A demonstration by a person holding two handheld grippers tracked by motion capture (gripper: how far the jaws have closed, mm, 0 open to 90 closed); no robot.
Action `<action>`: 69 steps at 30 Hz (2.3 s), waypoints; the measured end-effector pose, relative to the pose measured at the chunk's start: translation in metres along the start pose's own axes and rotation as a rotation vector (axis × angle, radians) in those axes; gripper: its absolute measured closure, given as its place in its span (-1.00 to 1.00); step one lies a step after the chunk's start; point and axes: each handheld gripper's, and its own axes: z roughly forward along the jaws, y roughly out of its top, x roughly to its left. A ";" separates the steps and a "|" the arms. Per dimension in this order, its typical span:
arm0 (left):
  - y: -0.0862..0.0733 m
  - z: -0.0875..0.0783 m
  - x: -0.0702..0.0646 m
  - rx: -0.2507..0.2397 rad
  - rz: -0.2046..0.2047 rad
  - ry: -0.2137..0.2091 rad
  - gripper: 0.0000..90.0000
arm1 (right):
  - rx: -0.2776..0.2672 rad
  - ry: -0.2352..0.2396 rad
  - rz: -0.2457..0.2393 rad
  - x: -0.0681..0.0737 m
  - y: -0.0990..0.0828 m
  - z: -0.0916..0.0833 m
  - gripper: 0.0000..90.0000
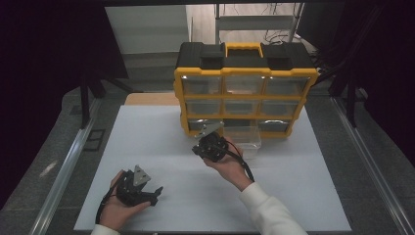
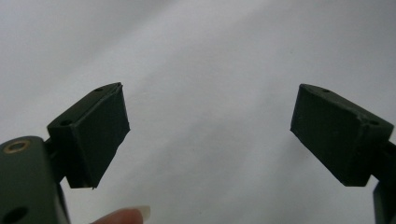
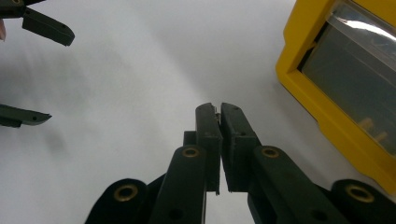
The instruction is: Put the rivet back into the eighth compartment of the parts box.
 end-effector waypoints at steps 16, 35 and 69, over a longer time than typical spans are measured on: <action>0.000 0.000 0.000 0.001 0.001 0.002 -0.74 | -0.015 -0.015 0.019 -0.007 -0.008 -0.015 0.92; 0.000 0.001 -0.001 0.006 0.004 0.002 -0.74 | -0.026 -0.047 0.047 -0.020 -0.019 -0.033 0.92; 0.000 0.003 -0.001 0.014 0.009 -0.001 -0.74 | -0.043 -0.079 0.071 -0.031 -0.023 -0.047 0.92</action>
